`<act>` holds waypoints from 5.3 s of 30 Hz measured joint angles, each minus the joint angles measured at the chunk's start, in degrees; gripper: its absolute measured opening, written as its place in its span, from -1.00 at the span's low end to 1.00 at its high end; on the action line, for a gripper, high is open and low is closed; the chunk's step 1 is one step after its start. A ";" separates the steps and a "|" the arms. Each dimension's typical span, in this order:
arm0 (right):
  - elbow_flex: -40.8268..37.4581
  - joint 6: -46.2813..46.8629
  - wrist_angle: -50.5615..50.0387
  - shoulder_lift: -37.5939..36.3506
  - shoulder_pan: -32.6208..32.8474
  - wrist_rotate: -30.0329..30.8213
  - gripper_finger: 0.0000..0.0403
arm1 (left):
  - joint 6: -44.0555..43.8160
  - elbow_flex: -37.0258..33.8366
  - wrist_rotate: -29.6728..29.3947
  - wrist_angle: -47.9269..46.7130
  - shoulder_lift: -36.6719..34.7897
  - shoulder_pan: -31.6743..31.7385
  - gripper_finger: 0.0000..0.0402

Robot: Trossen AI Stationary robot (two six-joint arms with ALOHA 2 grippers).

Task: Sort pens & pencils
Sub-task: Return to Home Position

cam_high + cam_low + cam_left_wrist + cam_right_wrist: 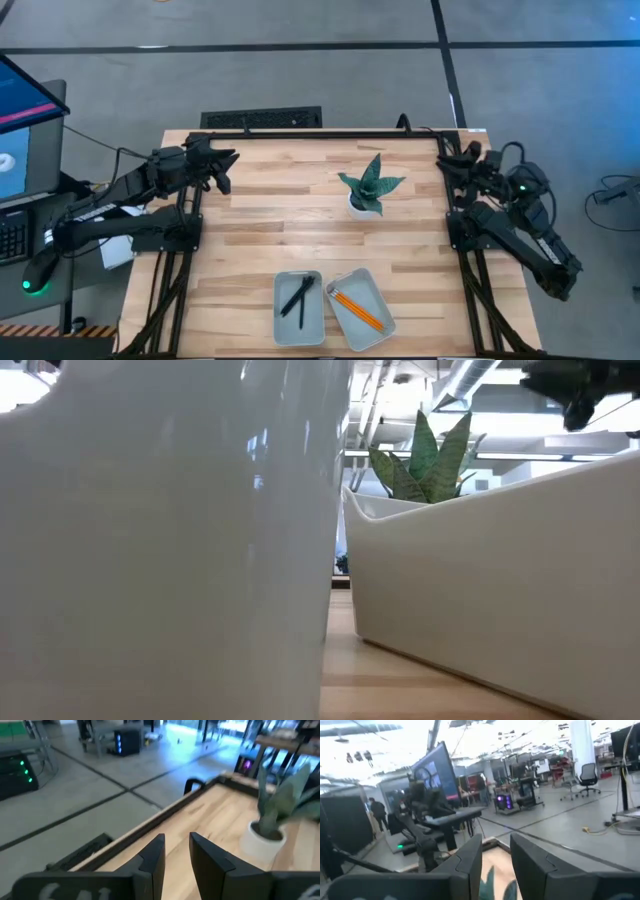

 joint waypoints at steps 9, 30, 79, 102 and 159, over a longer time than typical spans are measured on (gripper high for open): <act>-1.14 -1.77 6.54 0.18 0.64 1.33 -0.39 | -0.28 -12.57 2.14 18.24 -3.01 -0.46 -0.61; -2.36 -3.88 4.55 -0.63 0.67 2.45 -0.39 | -6.73 -31.53 0.16 24.55 -20.79 -0.46 -0.61; -13.76 -3.50 9.13 -0.60 0.64 24.52 -0.39 | -11.00 -36.70 0.90 25.11 -22.47 -0.48 -0.61; -24.08 -3.40 19.85 -0.62 0.67 24.81 -0.39 | 0.72 -36.77 3.21 25.09 -22.49 -0.48 -0.61; -24.15 -0.38 13.03 -0.58 0.67 24.87 -0.39 | 1.18 -37.70 9.49 26.55 -22.73 -0.48 -0.61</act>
